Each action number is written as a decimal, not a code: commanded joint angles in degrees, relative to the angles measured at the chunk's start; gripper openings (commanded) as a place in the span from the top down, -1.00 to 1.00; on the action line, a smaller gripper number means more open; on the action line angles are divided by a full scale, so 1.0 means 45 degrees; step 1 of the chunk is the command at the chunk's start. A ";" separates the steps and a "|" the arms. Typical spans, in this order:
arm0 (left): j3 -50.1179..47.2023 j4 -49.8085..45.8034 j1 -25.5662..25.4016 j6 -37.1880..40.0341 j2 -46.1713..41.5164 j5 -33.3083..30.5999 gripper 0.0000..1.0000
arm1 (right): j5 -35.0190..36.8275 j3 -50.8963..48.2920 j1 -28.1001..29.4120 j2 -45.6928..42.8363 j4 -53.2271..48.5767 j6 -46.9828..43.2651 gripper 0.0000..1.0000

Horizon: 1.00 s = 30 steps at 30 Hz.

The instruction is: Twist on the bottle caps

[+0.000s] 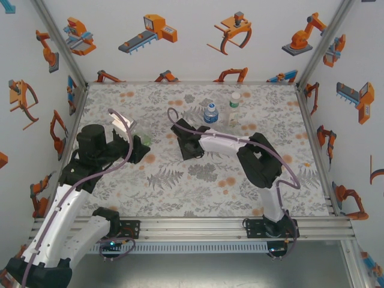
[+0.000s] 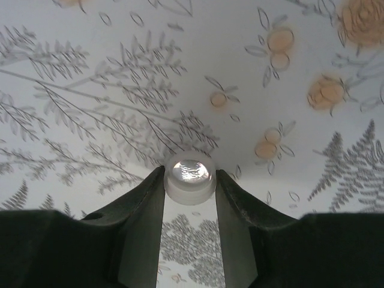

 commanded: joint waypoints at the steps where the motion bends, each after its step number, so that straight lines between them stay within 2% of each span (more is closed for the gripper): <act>1: -0.0082 0.0750 0.0049 0.0269 0.0254 0.1701 1.00 | 0.0137 -0.0799 0.0085 -0.1182 -0.0605 0.0155 0.26; 6: -0.0129 0.1884 -0.0161 0.0100 0.0565 0.3305 1.00 | -0.0016 -0.2532 0.0090 -0.2675 -0.0841 0.0530 0.26; 16: -0.0223 0.3927 -0.1683 0.0348 0.1479 0.3563 1.00 | -0.0196 -0.6123 0.0315 -0.5331 -0.0460 0.1909 0.26; 23: -0.0185 0.4728 -0.2488 0.0188 0.2356 0.3255 1.00 | -0.0203 -0.6861 0.0388 -0.5573 -0.0074 0.2170 0.17; 30: 0.0023 0.4106 -0.2665 0.0339 0.2452 0.2911 1.00 | -0.0066 -0.6625 0.0408 -0.5872 -0.0396 0.2218 0.02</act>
